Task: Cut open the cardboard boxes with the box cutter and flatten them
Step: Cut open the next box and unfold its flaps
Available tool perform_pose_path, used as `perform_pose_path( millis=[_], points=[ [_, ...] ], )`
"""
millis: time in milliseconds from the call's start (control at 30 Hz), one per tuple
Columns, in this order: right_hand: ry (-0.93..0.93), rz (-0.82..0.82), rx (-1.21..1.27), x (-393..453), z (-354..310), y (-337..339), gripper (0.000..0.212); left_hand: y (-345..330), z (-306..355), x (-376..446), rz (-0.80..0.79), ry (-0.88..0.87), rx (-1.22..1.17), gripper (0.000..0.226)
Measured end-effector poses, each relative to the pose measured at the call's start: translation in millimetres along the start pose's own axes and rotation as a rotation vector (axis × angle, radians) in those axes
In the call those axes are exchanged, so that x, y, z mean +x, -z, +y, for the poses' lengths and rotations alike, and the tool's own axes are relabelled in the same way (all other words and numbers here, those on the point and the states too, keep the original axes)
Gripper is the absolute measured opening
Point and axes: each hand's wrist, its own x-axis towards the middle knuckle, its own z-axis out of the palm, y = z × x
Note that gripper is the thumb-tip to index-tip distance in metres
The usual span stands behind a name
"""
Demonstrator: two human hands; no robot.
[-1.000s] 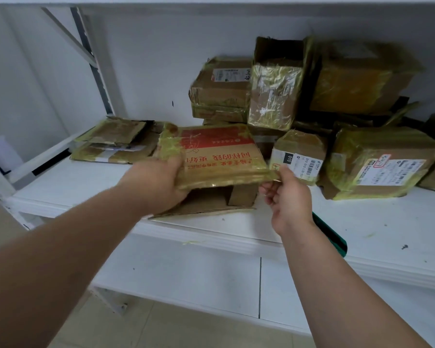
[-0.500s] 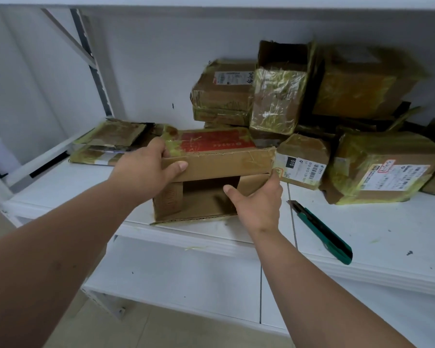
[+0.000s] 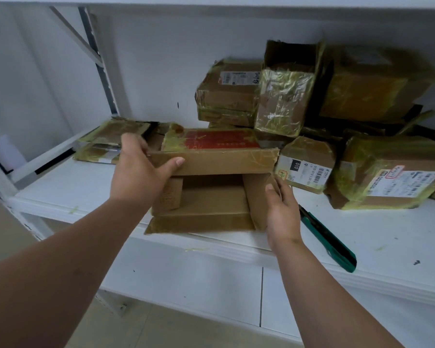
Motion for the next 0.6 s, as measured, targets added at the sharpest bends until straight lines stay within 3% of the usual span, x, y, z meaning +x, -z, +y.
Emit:
perform_pose_path(
  millis=[100,200,400,600],
  points=[
    [0.033,-0.061,0.022,-2,-9,0,0.039,-4,-3,0,0.104,0.082,-0.110,0.050],
    [-0.006,-0.104,0.079,0,-19,-2,0.026,-12,-1,2,0.106,-0.017,-0.061,0.036],
    [-0.113,-0.100,0.228,2,-24,1,0.025,-21,-8,4,-0.009,-0.239,0.398,0.107],
    [-0.135,-0.117,0.375,-7,-31,3,0.026,-21,-16,13,-0.027,-0.287,0.693,0.132]
  ],
)
